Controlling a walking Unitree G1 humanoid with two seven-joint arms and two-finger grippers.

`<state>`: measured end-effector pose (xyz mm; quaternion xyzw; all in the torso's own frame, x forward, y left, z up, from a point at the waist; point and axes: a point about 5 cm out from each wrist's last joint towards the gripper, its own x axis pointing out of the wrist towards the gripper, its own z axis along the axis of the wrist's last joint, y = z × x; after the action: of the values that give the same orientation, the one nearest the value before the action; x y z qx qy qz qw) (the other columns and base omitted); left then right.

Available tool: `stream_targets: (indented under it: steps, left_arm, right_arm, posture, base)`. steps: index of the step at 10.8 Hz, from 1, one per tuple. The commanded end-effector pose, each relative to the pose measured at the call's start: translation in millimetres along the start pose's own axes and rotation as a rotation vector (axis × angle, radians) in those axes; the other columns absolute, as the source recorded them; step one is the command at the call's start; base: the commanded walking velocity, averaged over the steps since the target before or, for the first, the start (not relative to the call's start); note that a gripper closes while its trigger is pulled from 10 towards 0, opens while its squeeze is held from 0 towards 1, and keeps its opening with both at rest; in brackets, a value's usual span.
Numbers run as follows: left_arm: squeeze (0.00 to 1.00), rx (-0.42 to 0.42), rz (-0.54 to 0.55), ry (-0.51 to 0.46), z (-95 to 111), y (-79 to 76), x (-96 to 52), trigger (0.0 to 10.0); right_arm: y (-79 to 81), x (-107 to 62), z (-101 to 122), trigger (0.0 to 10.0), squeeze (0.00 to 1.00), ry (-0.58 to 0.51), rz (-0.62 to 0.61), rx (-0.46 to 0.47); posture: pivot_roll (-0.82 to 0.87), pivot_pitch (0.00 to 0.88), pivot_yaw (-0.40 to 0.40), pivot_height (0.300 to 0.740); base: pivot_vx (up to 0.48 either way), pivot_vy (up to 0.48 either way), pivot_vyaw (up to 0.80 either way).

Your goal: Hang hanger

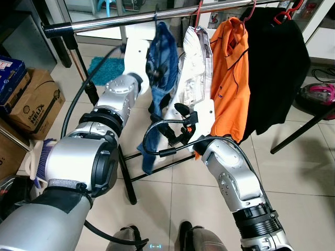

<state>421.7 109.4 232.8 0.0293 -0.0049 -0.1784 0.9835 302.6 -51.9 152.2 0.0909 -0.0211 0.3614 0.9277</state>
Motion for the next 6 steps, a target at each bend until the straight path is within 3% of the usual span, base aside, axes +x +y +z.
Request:
stream_targets:
  steps: [1, 4, 6]
  left_arm:
    - [0.00, 0.019, -0.031, -0.109, 22, -2.5, 1.7, 0.0]
    - [0.00, 0.042, -0.106, -0.302, 35, 0.7, -15.5, 0.0]
    - [0.00, 0.105, -0.129, -0.322, 33, 4.1, -30.8, 0.0]
  right_arm:
    - [-2.6, 0.6, 1, 10.0, 0.00, -0.002, -0.002, 0.008]
    - [-9.4, 0.2, 3, 10.0, 0.00, -0.010, -0.025, 0.010]
    - [-9.1, 1.8, 2, 10.0, 0.00, -0.009, -0.020, 0.009]
  posture:
    - [-0.16, 0.146, -0.020, 0.740]
    - [-0.14, 0.141, -0.015, 0.740]
    - [-0.13, 0.139, -0.020, 0.740]
  base:
    - [0.000, 0.000, 0.00]
    - [0.000, 0.000, 0.00]
    - [0.000, 0.000, 0.00]
